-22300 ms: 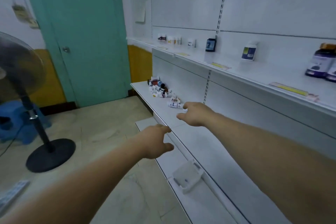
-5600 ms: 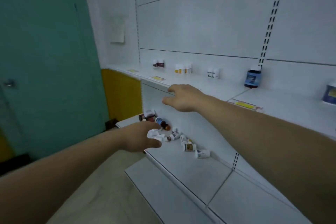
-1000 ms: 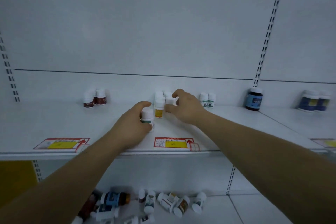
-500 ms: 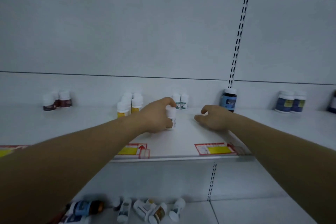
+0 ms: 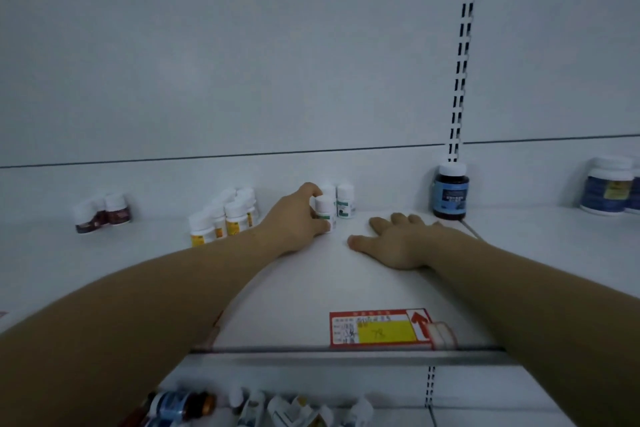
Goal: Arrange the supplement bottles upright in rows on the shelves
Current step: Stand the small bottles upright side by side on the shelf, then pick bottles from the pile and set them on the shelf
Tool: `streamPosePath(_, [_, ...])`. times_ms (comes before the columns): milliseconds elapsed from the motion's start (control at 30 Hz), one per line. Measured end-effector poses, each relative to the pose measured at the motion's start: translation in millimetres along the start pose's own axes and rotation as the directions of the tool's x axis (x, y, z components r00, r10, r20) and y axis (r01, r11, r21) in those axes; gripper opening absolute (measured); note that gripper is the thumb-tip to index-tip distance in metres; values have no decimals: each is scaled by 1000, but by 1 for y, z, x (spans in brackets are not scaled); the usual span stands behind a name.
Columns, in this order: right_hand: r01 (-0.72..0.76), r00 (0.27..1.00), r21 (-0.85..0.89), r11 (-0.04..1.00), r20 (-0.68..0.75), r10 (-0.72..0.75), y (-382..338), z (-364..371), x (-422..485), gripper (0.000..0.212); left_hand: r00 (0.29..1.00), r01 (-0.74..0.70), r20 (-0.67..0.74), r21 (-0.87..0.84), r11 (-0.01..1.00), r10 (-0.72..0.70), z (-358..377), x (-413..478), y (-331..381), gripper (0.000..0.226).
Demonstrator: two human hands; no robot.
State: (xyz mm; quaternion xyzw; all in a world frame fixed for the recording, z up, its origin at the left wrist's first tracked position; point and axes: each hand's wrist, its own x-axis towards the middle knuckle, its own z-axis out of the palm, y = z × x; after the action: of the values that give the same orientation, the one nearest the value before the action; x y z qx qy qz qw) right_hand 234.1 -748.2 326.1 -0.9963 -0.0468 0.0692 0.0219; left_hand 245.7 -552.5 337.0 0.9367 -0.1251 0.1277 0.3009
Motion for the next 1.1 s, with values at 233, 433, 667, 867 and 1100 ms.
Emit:
streamPosePath(233, [4,1000,22,1000,-7,-4,0,1,-2,94,999,24,-23,74,997,-22,8,17,-1,41])
streamPosePath(433, [5,1000,32,999,-12,-5,-1,1,-1,93,999,51,-24,93,994,-49,8,21,-2,49])
streamPosePath(667, [10,998,47,999,-57,-7,-1,2,-2,96,989,124,59,202,971,-139,-8,-5,9,72])
streamPosePath(867, [77,992,148,986,-108,-61,-5,-17,-14,90,971,102,177,313,944,-163,-37,-71,18,61])
streamPosePath(1100, [294,914,132,946,-328,-238,-78,-50,-70,80,976,106,145,335,936,-162,-98,-165,8,57])
